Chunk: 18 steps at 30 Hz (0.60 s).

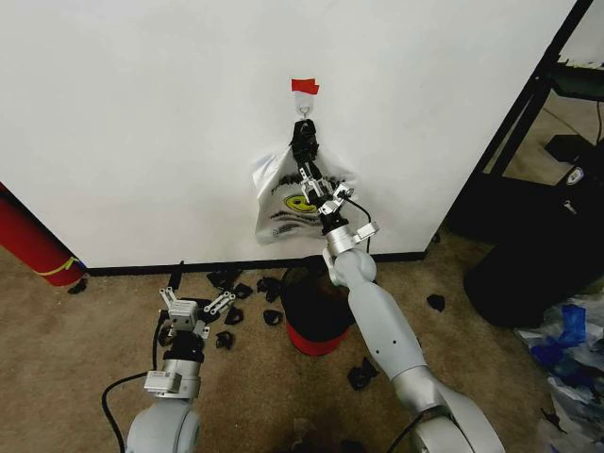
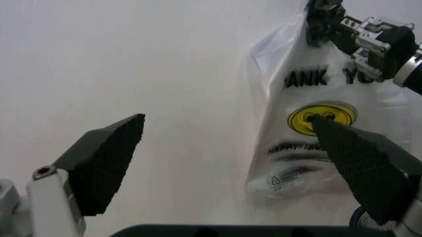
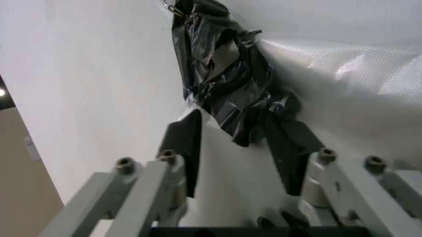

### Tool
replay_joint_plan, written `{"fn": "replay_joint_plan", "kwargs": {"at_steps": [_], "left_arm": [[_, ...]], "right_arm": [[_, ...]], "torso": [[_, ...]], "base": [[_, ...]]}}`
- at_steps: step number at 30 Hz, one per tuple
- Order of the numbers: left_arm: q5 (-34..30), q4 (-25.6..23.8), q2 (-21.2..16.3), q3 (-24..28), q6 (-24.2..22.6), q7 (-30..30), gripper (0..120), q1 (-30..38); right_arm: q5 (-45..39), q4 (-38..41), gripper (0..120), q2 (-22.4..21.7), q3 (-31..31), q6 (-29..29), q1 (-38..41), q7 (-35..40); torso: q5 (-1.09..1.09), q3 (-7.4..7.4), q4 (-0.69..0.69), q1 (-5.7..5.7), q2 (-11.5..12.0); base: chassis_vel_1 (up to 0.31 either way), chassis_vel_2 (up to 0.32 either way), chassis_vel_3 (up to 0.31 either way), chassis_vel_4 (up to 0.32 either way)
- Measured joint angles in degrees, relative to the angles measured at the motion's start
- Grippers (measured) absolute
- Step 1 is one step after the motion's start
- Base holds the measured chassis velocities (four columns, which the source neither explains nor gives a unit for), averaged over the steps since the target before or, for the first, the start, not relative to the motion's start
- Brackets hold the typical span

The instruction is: Pick up the garbage bag from the wall and place it over the trash bin.

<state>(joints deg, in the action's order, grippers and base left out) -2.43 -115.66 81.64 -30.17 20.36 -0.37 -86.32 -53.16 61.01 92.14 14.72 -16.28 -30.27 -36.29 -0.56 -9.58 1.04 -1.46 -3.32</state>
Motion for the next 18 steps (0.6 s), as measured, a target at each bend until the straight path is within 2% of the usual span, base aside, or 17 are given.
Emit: {"fn": "replay_joint_plan", "kwargs": {"at_steps": [4, 9, 13, 18], "left_arm": [[0.06, 0.22, 0.10, 0.17, 0.00, 0.00, 100, 0.08], [0.08, 0.34, 0.10, 0.20, 0.00, 0.01, 100, 0.15], [0.07, 0.50, 0.11, 0.24, 0.02, 0.02, 100, 0.21], [0.04, 0.65, 0.16, 0.30, 0.06, 0.01, 100, 0.25]], "right_arm": [[0.10, -0.11, 15, 0.00, 0.11, -0.27, 0.19, 0.21], [0.27, -0.21, 4, 0.00, 0.53, -0.40, 0.34, 0.32], [0.33, -0.35, 0, 0.00, 1.23, -0.43, 0.59, 0.44], [0.46, 0.23, 0, 0.00, 0.88, -0.44, -0.18, 0.24]], "torso": [[0.00, 0.00, 0.00, 0.00, 0.00], [0.00, 0.00, 0.00, 0.00, 0.00], [0.00, 0.00, 0.00, 0.00, 0.00], [0.00, 0.00, 0.00, 0.00, 0.00]], "base": [[0.000, 0.000, 0.000, 0.000], [0.000, 0.000, 0.000, 0.000], [0.000, 0.000, 0.000, 0.000], [0.000, 0.000, 0.000, 0.000]]}}
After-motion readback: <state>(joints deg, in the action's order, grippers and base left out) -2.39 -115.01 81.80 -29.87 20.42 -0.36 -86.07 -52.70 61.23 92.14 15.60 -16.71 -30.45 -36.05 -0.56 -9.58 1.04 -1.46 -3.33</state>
